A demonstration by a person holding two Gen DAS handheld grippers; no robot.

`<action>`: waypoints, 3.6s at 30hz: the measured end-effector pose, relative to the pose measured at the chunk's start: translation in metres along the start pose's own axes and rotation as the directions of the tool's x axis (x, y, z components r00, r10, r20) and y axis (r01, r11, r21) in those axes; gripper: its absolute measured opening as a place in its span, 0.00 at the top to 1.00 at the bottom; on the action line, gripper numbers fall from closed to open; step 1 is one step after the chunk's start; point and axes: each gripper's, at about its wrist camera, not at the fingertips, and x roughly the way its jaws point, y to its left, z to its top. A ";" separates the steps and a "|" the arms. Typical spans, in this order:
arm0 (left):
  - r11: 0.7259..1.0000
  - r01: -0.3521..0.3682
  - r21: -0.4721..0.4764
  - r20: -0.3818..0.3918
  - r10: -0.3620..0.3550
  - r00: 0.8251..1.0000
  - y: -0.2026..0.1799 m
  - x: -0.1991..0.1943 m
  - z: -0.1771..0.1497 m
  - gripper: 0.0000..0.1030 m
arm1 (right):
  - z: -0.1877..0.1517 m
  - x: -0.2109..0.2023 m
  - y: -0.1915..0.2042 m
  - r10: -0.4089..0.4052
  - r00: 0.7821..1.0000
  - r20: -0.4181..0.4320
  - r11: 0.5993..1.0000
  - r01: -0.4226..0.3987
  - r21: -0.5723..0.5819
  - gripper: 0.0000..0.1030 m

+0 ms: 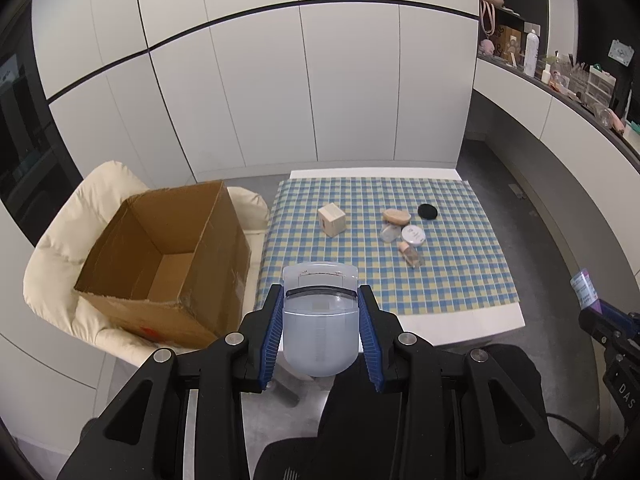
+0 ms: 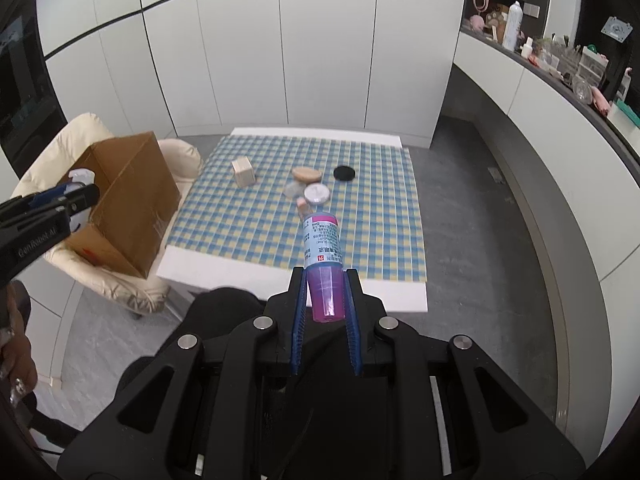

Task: Organize objects
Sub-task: 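Carry the clear case and pink bottle toward the cardboard box with both tools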

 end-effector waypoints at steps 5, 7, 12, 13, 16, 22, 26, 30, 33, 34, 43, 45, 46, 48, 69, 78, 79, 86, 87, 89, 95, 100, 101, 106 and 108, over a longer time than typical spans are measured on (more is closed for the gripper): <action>0.999 0.008 -0.034 -0.031 -0.009 0.999 0.008 0.002 -0.011 0.65 | -0.014 -0.006 -0.002 0.002 1.000 -0.026 1.000 -0.002 -0.009 0.82; 0.999 0.009 -0.042 -0.042 -0.011 0.999 0.011 0.002 -0.016 0.65 | -0.018 -0.009 -0.004 0.003 1.000 -0.030 1.000 -0.003 -0.012 0.82; 0.999 0.007 -0.040 -0.051 -0.009 0.999 0.015 -0.001 -0.024 0.65 | -0.028 -0.013 -0.005 0.004 0.999 -0.038 1.000 -0.005 -0.017 0.82; 0.999 0.003 -0.040 -0.052 -0.005 0.999 0.016 -0.002 -0.025 0.65 | -0.031 -0.013 -0.005 0.005 0.999 -0.042 1.000 -0.006 -0.014 0.82; 0.999 -0.002 -0.040 -0.058 0.000 0.998 0.020 -0.003 -0.030 0.65 | -0.038 -0.011 -0.007 0.022 0.998 -0.061 1.000 -0.022 0.001 0.82; 0.999 -0.012 -0.037 -0.063 0.010 0.998 0.023 -0.003 -0.033 0.65 | -0.042 -0.011 -0.005 0.018 0.997 -0.069 1.000 -0.019 -0.007 0.82; 0.999 -0.011 -0.034 -0.064 0.009 0.998 0.023 -0.002 -0.032 0.65 | -0.040 -0.011 -0.005 0.015 0.998 -0.057 1.000 -0.015 -0.006 0.82; 0.999 -0.011 -0.032 -0.070 0.009 0.998 0.024 0.001 -0.031 0.65 | -0.038 -0.010 -0.006 0.014 0.998 -0.057 1.000 -0.014 0.002 0.82; 0.999 -0.012 -0.035 -0.076 0.009 0.997 0.027 0.005 -0.029 0.65 | -0.036 -0.007 -0.006 0.015 0.998 -0.062 1.000 -0.015 0.002 0.82; 0.999 -0.014 -0.035 -0.078 0.011 0.997 0.027 0.006 -0.029 0.65 | -0.035 -0.005 -0.006 0.012 0.998 -0.064 1.000 -0.012 0.001 0.82; 0.998 -0.017 -0.056 -0.093 0.012 0.996 0.036 0.017 -0.026 0.65 | -0.023 0.011 0.006 0.013 0.996 -0.085 0.999 -0.016 -0.032 0.82; 0.997 -0.017 -0.069 -0.102 0.010 0.995 0.041 0.020 -0.026 0.65 | -0.021 0.015 0.010 0.011 0.996 -0.089 0.999 -0.015 -0.045 0.82; 0.997 -0.019 -0.076 -0.107 0.010 0.994 0.044 0.022 -0.027 0.65 | -0.019 0.017 0.014 0.012 0.996 -0.091 0.998 -0.017 -0.057 0.82; 0.996 -0.025 -0.088 -0.113 0.015 0.994 0.049 0.023 -0.028 0.65 | -0.016 0.022 0.020 0.017 0.995 -0.095 0.997 -0.024 -0.072 0.82; 0.943 -0.193 -0.270 -0.163 0.152 0.975 0.147 0.006 -0.068 0.65 | -0.003 0.044 0.140 0.179 0.977 -0.118 0.930 -0.207 -0.305 0.82; 0.923 -0.243 -0.299 -0.183 0.195 0.964 0.170 -0.004 -0.083 0.65 | -0.007 0.043 0.179 0.226 0.964 -0.142 0.884 -0.264 -0.386 0.82; 0.919 -0.248 -0.306 -0.187 0.197 0.962 0.173 -0.005 -0.085 0.65 | -0.008 0.043 0.183 0.230 0.963 -0.143 0.879 -0.268 -0.394 0.82; 0.896 -0.283 -0.342 -0.211 0.221 0.952 0.196 -0.009 -0.098 0.65 | -0.011 0.040 0.208 0.262 0.953 -0.155 0.846 -0.304 -0.438 0.82; 0.894 -0.286 -0.344 -0.212 0.223 0.952 0.198 -0.009 -0.099 0.65 | -0.012 0.041 0.212 0.265 0.951 -0.157 0.841 -0.308 -0.444 0.82; 0.889 -0.289 -0.354 -0.216 0.223 0.951 0.203 -0.009 -0.102 0.65 | -0.013 0.043 0.220 0.262 0.951 -0.162 0.833 -0.308 -0.459 0.82; 0.880 -0.299 -0.370 -0.225 0.227 0.947 0.214 -0.005 -0.104 0.65 | -0.015 0.047 0.238 0.267 0.948 -0.172 0.811 -0.318 -0.492 0.82; 0.869 -0.311 -0.386 -0.218 0.242 0.946 0.221 0.000 -0.103 0.65 | -0.009 0.051 0.245 0.267 0.952 -0.148 0.814 -0.305 -0.494 0.82; 0.865 -0.313 -0.392 -0.218 0.244 0.945 0.223 0.002 -0.103 0.65 | -0.006 0.053 0.246 0.270 0.951 -0.149 0.816 -0.308 -0.489 0.82; 0.851 -0.300 -0.431 -0.202 0.233 0.951 0.232 0.018 -0.094 0.65 | 0.010 0.065 0.254 0.286 0.946 -0.152 0.816 -0.323 -0.478 0.82; 0.847 -0.298 -0.441 -0.201 0.230 0.952 0.236 0.027 -0.087 0.65 | 0.018 0.071 0.259 0.290 0.946 -0.147 0.816 -0.325 -0.479 0.82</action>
